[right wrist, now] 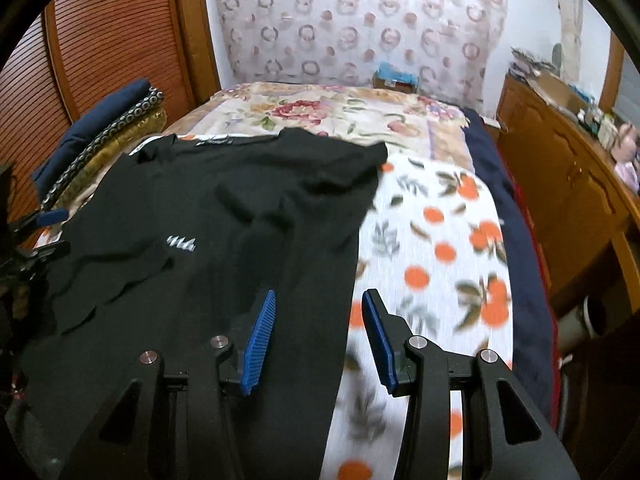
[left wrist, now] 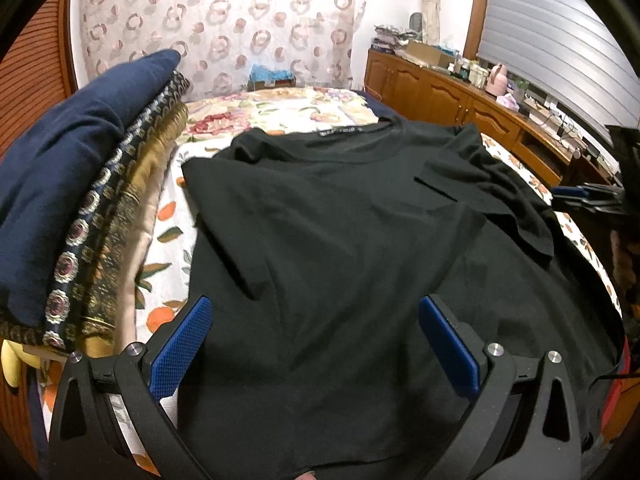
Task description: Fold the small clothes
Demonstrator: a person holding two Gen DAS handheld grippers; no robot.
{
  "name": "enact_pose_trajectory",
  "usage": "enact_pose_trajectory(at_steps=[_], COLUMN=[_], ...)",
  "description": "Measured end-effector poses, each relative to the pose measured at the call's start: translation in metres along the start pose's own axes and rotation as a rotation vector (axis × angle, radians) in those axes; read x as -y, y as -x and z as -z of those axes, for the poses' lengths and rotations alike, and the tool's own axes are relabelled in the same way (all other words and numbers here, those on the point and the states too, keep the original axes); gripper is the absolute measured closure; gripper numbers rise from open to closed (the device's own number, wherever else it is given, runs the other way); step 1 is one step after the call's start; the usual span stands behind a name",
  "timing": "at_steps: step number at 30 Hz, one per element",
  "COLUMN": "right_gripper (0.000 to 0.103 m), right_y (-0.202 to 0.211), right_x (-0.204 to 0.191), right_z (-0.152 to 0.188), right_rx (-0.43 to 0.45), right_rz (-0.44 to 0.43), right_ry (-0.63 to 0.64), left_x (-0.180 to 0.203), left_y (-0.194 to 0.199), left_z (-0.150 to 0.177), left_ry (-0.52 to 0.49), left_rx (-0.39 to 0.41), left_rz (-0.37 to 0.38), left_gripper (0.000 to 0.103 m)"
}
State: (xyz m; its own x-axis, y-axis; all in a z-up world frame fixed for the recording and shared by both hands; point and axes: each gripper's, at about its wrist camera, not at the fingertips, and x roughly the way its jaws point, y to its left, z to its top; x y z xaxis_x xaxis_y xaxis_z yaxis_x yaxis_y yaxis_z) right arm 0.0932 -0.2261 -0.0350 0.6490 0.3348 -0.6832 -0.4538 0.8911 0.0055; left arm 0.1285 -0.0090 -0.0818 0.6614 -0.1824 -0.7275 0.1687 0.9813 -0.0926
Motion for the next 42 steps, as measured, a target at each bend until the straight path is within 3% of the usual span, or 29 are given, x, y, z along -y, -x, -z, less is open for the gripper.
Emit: enact_pose_trajectory(at_steps=[7, 11, 12, 14, 15, 18, 19, 21, 24, 28, 31, 36, 40, 42], right_gripper=[0.056, 0.058, 0.076, 0.092, 0.094, 0.097, 0.097, 0.097, 0.097, 0.097, 0.091, 0.054, 0.050, 0.050], right_y=[0.008, 0.007, 0.008, 0.015, 0.018, 0.029, 0.033, 0.042, 0.049, 0.049, 0.043, 0.022, -0.011, -0.035], right_x=[-0.010, -0.013, -0.011, -0.008, -0.005, 0.009, 0.014, 0.028, 0.047, 0.056, 0.050, 0.040, 0.030, 0.029], right_z=[0.014, 0.026, 0.027, 0.029, 0.031, 0.036, 0.037, 0.040, 0.044, 0.039, 0.026, -0.011, -0.044, -0.061], right_rx=[-0.058, -0.092, -0.086, -0.070, -0.068, -0.080, -0.076, -0.052, -0.050, -0.030, 0.007, 0.085, 0.110, 0.096], right_rz=[-0.020, 0.035, 0.048, 0.080, 0.085, 0.117, 0.165, 0.151, 0.218, 0.230, 0.207, 0.113, 0.039, 0.017], right_ry=[0.024, 0.046, 0.052, 0.077, 0.074, 0.029, 0.020, -0.038, -0.081, -0.118, -0.092, -0.034, 0.042, 0.062], left_x=[0.006, 0.007, 0.007, 0.006, 0.005, 0.003, 0.003, 0.003, 0.003, 0.005, 0.007, 0.003, -0.007, -0.013], left_y=[-0.008, -0.014, -0.015, -0.016, -0.017, -0.017, -0.017, -0.017, -0.018, -0.020, -0.021, -0.012, 0.001, 0.000], left_z=[0.003, 0.005, 0.005, 0.005, 0.006, 0.006, 0.006, 0.006, 0.007, 0.006, 0.006, -0.001, -0.026, -0.039], left_ry=[-0.036, -0.047, -0.048, -0.044, -0.041, -0.038, -0.038, -0.040, -0.051, -0.066, -0.071, -0.047, -0.016, 0.000], left_rx=[-0.031, -0.060, -0.064, -0.070, -0.075, -0.075, -0.075, -0.076, -0.080, -0.087, -0.090, -0.061, -0.012, -0.009], left_rz=[-0.012, -0.016, -0.014, -0.011, -0.007, -0.004, -0.002, -0.005, -0.018, -0.036, -0.042, -0.037, -0.040, -0.045], left_gripper=[0.000, 0.000, 0.000, 0.000, 0.000, 0.000, 0.000, 0.000, 0.000, 0.000, 0.000, 0.000, 0.003, 0.014])
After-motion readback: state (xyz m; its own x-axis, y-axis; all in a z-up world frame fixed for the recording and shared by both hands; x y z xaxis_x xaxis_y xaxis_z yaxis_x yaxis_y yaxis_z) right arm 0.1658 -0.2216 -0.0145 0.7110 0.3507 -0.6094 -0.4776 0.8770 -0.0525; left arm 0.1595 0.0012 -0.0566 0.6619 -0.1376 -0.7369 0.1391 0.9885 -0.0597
